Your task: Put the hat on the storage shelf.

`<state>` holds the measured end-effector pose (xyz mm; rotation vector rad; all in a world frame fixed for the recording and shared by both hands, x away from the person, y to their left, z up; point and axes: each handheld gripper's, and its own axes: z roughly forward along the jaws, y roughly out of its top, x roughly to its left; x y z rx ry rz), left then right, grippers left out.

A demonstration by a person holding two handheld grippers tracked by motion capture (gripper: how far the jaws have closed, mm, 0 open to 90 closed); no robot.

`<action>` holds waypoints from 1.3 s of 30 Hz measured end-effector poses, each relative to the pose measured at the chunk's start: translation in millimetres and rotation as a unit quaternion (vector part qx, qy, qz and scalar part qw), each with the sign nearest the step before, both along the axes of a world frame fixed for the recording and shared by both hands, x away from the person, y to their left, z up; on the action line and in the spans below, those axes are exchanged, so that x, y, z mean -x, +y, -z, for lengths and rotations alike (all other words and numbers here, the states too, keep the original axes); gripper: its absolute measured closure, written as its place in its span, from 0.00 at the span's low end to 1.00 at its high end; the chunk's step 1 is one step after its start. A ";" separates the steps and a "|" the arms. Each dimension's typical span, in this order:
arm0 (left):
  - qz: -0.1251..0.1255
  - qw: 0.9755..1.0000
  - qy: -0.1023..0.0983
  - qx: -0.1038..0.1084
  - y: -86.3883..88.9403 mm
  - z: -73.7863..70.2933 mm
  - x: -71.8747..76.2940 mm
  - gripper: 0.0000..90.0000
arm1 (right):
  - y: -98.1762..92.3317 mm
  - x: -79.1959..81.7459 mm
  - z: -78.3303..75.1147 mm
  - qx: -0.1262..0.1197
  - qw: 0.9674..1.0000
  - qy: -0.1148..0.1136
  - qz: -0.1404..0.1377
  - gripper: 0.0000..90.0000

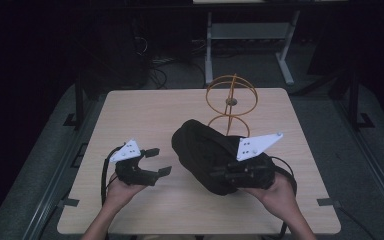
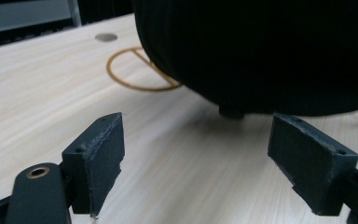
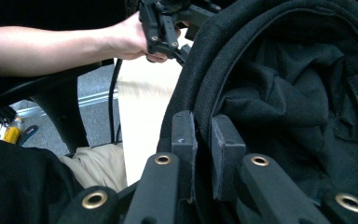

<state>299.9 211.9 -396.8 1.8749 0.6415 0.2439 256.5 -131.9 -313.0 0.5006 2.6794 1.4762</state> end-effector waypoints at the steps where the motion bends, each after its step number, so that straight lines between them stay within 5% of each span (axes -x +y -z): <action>1: 0.003 1.000 0.004 -0.005 -1.6 -2.1 -2.2 0.20 | -0.3 0.4 -0.9 0.000 1.000 -0.001 -0.002 0.91; 13: 0.034 0.999 -0.023 -0.004 -25.0 -21.2 -18.1 0.20 | -6.5 5.0 -6.9 -0.008 1.000 -0.009 -0.016 0.91; 17: 0.049 0.999 -0.013 0.004 -29.1 -22.3 -26.6 0.21 | -6.4 5.9 -8.2 -0.010 1.000 -0.011 -0.026 0.91; 21: 0.080 0.996 0.004 0.025 -29.7 -21.6 -31.6 0.38 | -5.5 6.0 -8.6 -0.014 0.999 -0.016 -0.046 0.91; 22: 0.101 0.994 0.009 0.038 -29.8 -21.6 -32.2 0.46 | -5.3 5.8 -8.7 -0.015 0.999 -0.017 -0.049 0.91; 29: 0.116 0.992 -0.010 0.042 -29.9 -25.4 -30.1 0.85 | -4.7 6.0 -7.5 -0.019 0.998 -0.014 -0.061 0.91; 39: 0.103 0.994 -0.015 0.027 -24.1 -37.0 -28.0 0.96 | -11.4 0.9 1.3 -0.043 0.997 0.002 -0.057 0.91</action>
